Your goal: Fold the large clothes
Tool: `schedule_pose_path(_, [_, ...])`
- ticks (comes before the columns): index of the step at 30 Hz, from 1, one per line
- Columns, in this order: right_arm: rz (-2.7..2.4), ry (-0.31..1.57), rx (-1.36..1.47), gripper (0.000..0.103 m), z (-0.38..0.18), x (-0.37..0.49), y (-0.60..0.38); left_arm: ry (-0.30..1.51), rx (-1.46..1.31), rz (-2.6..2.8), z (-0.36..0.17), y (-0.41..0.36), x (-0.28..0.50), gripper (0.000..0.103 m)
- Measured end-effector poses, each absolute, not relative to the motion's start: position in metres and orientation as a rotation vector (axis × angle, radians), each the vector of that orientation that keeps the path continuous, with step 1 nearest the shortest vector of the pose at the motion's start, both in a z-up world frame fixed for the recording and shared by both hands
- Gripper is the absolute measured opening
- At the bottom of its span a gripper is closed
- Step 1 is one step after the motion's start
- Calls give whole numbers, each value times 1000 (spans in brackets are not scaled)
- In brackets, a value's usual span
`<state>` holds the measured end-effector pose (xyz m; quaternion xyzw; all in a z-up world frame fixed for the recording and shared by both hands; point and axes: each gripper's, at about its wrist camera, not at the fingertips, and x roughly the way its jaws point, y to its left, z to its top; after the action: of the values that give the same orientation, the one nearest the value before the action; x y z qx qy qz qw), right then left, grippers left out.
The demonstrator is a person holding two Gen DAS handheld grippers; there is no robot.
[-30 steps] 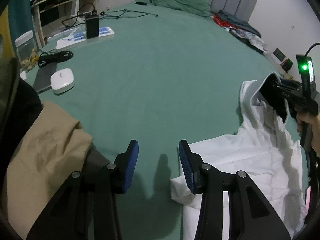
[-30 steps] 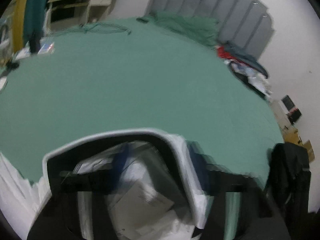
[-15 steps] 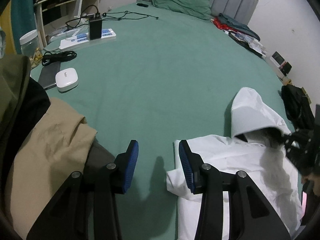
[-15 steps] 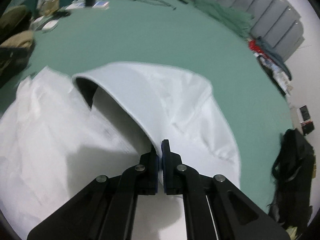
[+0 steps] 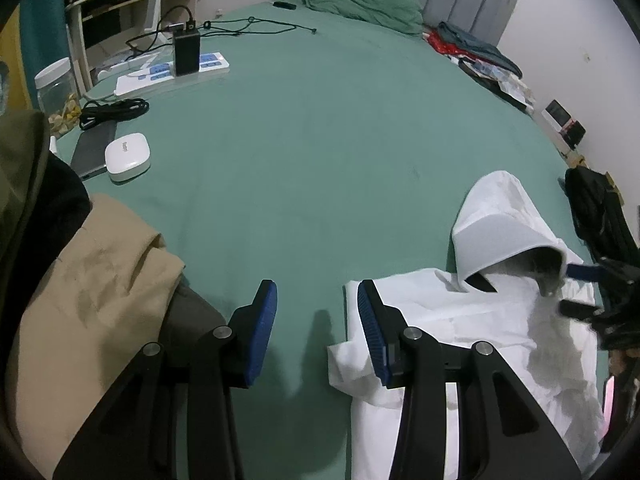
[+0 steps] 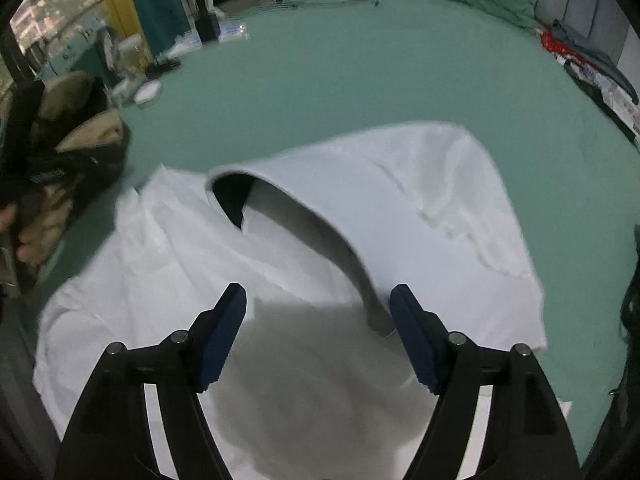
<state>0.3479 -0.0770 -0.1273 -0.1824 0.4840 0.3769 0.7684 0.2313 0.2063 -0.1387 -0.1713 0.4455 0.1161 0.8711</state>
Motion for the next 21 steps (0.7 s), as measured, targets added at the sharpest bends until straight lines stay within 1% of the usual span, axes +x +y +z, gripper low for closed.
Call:
schedule_pose_path(4, [811,969,-330,75,-90,364,-92,921,-369,264,-140,209,232,44])
schedule_pose_path(6, [805,934,-298,78,-77,377,-95,918,-370,275,-140,211,232,44])
schedule_pose_path(10, [728,882,-234,80,-62,418,-89,920,-376,286,-142,215,233,45])
schedule_pose_path(12, [681,900,-234,81,-69,436,-83,922,-373,292,-142,216,234,45])
schedule_pose_path(15, [670,936,-310,83,-90,455,-66,924,-370,297,-143,218,235,44])
schedule_pose_path(16, [691,954,-330,85,-98,458,-63,925,-369,299,-144,219,235,44])
schedule_pose_path(18, [752,1012,-378,99,-119,460,-53,930,-369,302,-145,220,235,45])
schedule_pose_path(21, [827,1075,-460,101,-150,453,-41,940,-369,300,-147,220,236,45])
